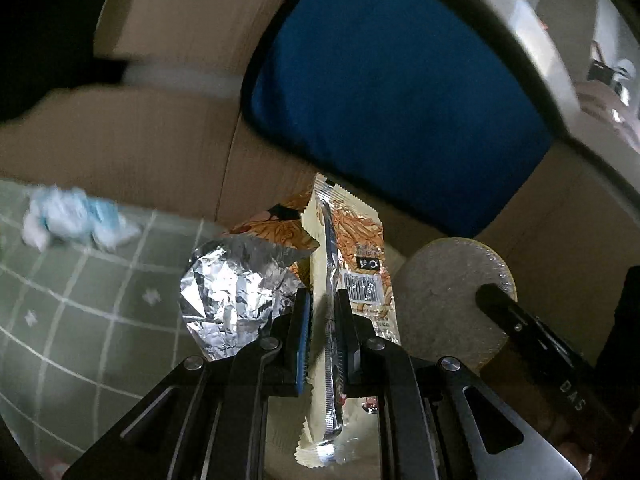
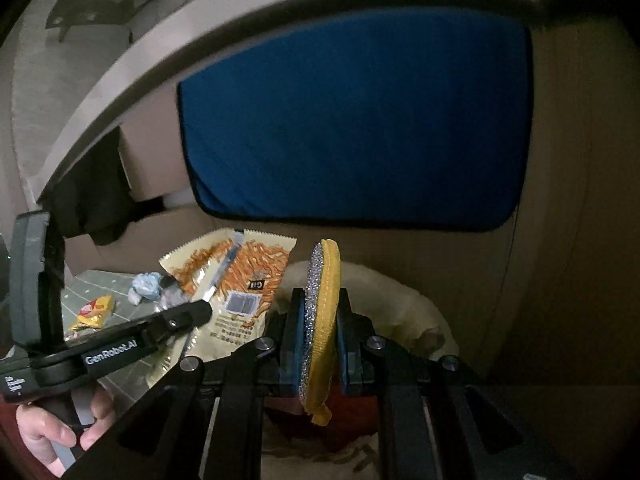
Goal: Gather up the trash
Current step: 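Carry the wrapper and scrubber over the trash bag and open both tools, then reach the left tool to the pink packet while the right tool reaches the pink lollipop stick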
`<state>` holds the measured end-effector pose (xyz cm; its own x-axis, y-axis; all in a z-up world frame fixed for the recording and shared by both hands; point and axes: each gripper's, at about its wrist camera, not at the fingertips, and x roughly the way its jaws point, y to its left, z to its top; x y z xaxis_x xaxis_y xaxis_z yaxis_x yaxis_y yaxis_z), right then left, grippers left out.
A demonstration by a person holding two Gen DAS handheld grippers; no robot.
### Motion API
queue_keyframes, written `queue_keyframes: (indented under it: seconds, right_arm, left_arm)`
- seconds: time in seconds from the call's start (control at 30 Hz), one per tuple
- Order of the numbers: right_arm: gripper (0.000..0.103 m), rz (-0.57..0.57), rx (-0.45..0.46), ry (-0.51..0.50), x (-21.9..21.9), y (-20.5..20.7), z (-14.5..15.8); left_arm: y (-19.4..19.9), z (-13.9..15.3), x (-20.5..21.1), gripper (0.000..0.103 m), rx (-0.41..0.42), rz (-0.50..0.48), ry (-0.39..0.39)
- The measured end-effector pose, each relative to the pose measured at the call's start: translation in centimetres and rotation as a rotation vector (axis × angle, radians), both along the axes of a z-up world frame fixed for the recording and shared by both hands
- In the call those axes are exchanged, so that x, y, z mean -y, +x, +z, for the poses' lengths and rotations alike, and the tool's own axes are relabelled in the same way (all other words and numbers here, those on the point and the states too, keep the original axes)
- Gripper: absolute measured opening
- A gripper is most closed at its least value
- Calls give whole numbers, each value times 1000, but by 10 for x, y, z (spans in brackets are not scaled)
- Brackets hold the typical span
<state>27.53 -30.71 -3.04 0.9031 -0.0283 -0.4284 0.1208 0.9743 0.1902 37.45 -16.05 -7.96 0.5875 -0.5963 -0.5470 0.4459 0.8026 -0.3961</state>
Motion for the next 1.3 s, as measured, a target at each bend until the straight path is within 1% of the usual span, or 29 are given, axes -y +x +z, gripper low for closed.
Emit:
queue_keyframes:
  seconds: [0.07, 0.17, 0.2, 0.23, 0.27, 0.3, 0.33, 0.37, 0.53, 0.6, 0.7, 0.77, 0.87, 0.93, 1.03, 1.07, 1.2, 1.3]
  right_arm:
    - [13, 0, -16, 8, 2, 1, -4]
    - [15, 8, -38, 17, 1, 3, -9]
    - [15, 7, -41, 17, 1, 3, -11]
    - [15, 8, -42, 18, 0, 3, -11]
    - [17, 6, -44, 22, 1, 2, -12]
    - [21, 5, -47, 25, 1, 2, -12]
    - [24, 5, -50, 26, 1, 1, -13]
    - [28, 3, -50, 25, 1, 0, -13]
    - [30, -20, -64, 11, 0, -5, -13]
    - [31, -30, -70, 7, -2, -8, -13]
    - [32, -46, -71, 3, -4, -17, -12]
    - [32, -49, -61, 5, -9, -24, -8]
    - [33, -34, -43, -2, -19, -35, 0]
    - [34, -11, -29, -9, -30, -40, 7]
    - [34, 53, -9, -10, -55, -42, 18]
    - [34, 77, -3, -6, -63, -42, 20]
    - [34, 181, -5, 18, -101, -33, 24]
    - [34, 250, -32, 26, -134, -23, 19]
  left_arm:
    - [1, -3, 1, 12, -15, -8, 4]
    - [-2, -1, 3, 13, -9, -23, 20]
    - [-2, 1, 3, 17, -7, -26, 22]
    - [-3, 3, 4, 24, -7, -38, 20]
    - [-4, 5, 6, 29, -9, -53, 17]
    - [-5, 7, 5, 38, -14, -73, 12]
    - [-6, 8, 4, 40, -18, -91, 4]
    - [-7, 10, 2, 40, -19, -99, 2]
    - [-26, 18, -22, 40, 18, -44, 11]
    - [-29, 20, -35, 40, 34, -15, 27]
    - [-40, 24, -66, 40, 63, 46, 60]
    - [-45, 28, -84, 40, 74, 83, 63]
    - [-54, 35, -133, 40, 87, 149, 67]
    - [-60, 33, -165, 40, 86, 194, 80]
    - [-66, 34, -215, 40, 73, 287, 116]
    - [-67, 35, -230, 40, 65, 317, 117]
    - [-73, 32, -292, 40, 20, 439, 87]
    - [-77, 21, -319, 40, -17, 494, 55]
